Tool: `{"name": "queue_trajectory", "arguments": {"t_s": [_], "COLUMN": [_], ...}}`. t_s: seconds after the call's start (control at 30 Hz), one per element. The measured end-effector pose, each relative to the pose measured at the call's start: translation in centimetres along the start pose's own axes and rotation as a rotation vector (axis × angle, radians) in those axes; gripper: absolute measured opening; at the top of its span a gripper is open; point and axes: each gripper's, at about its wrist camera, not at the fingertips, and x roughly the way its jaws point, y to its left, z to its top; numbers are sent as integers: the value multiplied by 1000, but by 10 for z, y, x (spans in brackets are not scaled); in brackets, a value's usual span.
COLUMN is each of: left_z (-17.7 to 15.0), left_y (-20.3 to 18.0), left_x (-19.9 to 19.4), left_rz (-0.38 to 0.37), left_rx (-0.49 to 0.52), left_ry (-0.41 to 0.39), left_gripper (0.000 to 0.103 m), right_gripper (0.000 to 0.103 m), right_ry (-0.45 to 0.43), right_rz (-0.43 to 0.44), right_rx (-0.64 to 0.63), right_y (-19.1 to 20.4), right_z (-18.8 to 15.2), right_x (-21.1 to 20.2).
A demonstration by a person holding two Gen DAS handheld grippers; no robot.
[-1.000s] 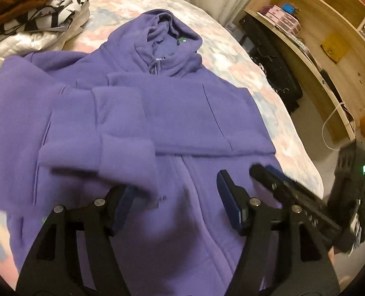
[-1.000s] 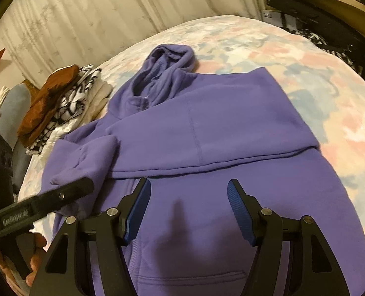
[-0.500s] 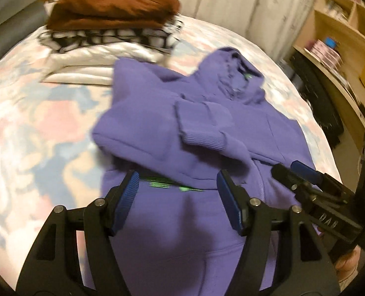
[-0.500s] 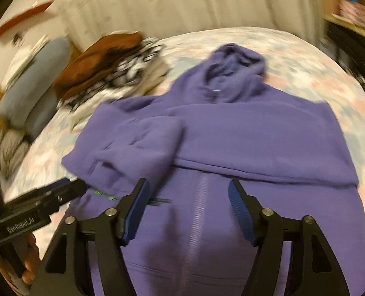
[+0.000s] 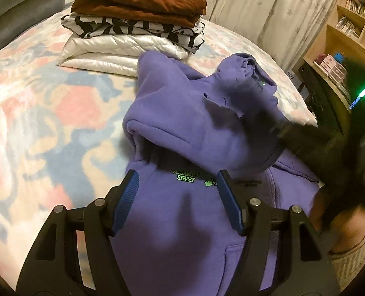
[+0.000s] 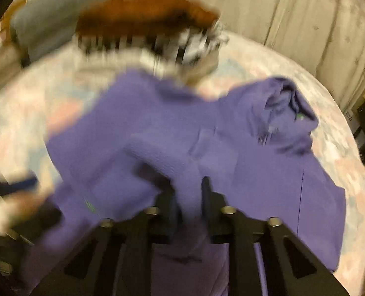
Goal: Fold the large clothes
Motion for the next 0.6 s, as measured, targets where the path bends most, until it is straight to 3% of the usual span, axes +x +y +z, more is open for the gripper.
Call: {"name": "queue_trajectory", "arguments": {"t_s": [0.07, 0.13, 0.2, 0.23, 0.3, 0.4, 0.53, 0.6], "left_z": [0, 1, 1, 1, 1, 8, 33, 50], "left_y": [-1, -2, -4, -5, -6, -5, 4, 10], "left_x": [-3, -6, -7, -6, -4, 4, 25, 41], "left_rz": [0, -3, -7, -10, -11, -6, 27, 27], "left_rx": [3, 9, 16, 19, 24, 34, 42, 38], "left_ry": [-12, -24, -27, -24, -16, 6, 42, 72], "left_gripper": [63, 63, 63, 63, 63, 63, 63, 63], "right_gripper": [11, 11, 13, 18, 48, 50, 52, 61], "right_ry": [-118, -160, -125, -53, 87, 209, 209, 184], "right_rz": [0, 1, -23, -35, -62, -76, -24, -5], "right_rx": [154, 309, 475, 552, 602, 596, 648, 663], "right_y": [-40, -83, -127, -149, -172, -188, -214, -226], "right_z": [9, 3, -17, -36, -68, -108, -125, -122], "right_x": [-29, -45, -44, -35, -16, -2, -5, -4]}}
